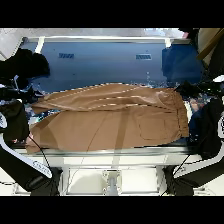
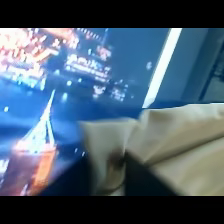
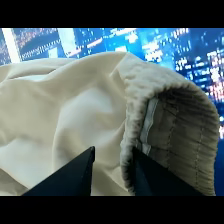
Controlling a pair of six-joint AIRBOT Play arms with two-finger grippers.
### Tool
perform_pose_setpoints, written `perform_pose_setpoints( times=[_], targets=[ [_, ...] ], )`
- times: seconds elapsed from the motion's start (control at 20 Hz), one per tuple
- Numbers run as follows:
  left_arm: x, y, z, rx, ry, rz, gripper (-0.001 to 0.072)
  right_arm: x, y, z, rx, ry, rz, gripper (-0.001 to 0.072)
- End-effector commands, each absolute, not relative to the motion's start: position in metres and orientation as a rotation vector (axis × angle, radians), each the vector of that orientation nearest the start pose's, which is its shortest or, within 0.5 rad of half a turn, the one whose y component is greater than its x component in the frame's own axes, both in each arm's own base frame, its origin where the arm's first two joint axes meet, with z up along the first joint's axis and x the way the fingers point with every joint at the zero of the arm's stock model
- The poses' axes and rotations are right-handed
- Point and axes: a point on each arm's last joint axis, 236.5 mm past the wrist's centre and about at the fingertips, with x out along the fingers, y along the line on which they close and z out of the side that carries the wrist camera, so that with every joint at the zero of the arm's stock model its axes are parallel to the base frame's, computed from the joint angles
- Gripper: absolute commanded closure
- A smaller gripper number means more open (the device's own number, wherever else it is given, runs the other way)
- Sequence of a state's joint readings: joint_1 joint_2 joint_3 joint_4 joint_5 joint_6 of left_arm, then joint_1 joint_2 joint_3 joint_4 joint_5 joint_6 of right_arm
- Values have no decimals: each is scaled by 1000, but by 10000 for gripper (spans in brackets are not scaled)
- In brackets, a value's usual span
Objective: Fold the clothes and pants, and hang the long-sleeved shirts on hangers.
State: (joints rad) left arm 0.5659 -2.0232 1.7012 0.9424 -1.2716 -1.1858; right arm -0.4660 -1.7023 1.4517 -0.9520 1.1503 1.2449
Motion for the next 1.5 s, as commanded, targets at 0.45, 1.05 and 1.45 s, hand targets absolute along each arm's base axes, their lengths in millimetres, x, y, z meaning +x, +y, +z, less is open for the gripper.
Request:
perform_pose_setpoints(
  times=[0.45,1.05,1.45],
  targets=[
    [549,144,-30,-700,936,-186,697,473,-115,-39,535,1139,45,252],
    [583,158,-10,-694,797,-65,698,525,-123,-98,525,1033,-72,326],
    [598,176,22,-671,678,7,698,563,-153,-47,512,838,-145,686]
  ],
)
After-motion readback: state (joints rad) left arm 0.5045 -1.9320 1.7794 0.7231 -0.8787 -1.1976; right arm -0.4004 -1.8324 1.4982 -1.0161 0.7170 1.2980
